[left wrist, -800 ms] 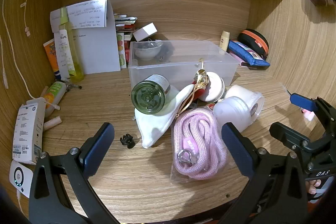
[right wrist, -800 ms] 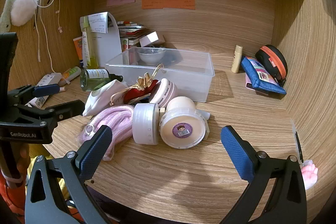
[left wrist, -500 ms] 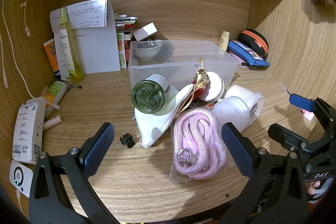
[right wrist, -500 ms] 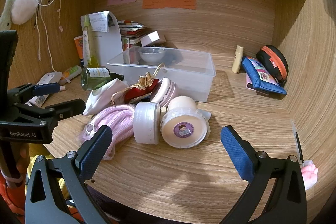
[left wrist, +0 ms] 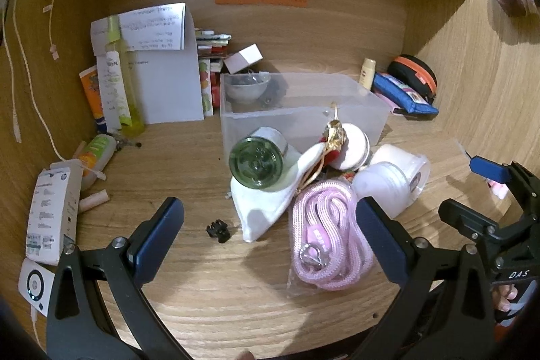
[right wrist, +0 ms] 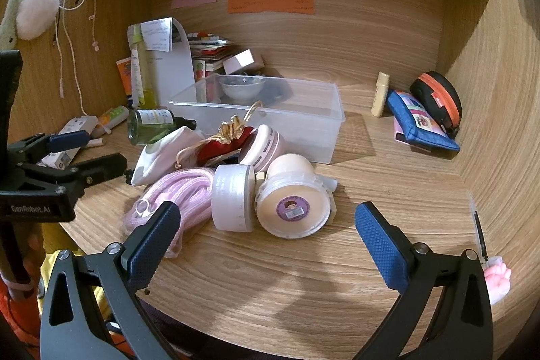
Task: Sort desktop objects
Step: 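Move left gripper to the green glass bottle while right gripper approaches the white purple-label container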
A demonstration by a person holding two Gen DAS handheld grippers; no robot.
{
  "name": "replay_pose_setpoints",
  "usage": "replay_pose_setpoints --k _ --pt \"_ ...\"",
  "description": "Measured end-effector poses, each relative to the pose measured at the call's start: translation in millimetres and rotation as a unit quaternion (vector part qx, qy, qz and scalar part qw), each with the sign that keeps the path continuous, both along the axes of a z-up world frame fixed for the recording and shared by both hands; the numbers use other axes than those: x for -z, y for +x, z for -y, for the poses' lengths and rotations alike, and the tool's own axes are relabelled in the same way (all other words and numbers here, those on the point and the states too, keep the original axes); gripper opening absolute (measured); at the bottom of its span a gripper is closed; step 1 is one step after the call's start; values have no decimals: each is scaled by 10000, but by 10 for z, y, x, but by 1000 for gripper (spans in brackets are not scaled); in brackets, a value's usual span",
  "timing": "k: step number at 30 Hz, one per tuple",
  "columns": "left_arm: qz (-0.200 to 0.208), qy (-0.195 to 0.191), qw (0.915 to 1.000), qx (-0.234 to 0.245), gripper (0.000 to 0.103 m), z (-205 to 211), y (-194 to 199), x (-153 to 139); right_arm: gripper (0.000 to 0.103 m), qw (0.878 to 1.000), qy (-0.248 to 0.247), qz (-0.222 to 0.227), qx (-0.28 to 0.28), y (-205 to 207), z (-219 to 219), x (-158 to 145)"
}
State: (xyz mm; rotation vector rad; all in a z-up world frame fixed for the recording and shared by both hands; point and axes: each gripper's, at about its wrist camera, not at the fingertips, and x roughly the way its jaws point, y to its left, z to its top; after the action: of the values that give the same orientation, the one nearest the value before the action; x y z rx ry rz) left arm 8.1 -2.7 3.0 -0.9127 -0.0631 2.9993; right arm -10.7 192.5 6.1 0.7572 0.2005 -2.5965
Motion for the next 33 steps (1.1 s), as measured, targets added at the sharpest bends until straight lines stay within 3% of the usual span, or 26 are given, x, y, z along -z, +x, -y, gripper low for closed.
replay_pose_setpoints --k 14,20,28,33 --pt "15 195 9997 116 103 246 -313 -19 103 9999 -102 -32 108 -230 -157 7" --pt "396 237 9987 196 103 300 -566 61 100 9990 185 301 284 -481 -201 177" --pt "485 384 9977 290 103 261 -762 192 99 9971 7 739 161 -679 -147 304" --pt "493 510 9971 273 102 293 -838 212 92 9962 114 849 136 -752 -45 373"
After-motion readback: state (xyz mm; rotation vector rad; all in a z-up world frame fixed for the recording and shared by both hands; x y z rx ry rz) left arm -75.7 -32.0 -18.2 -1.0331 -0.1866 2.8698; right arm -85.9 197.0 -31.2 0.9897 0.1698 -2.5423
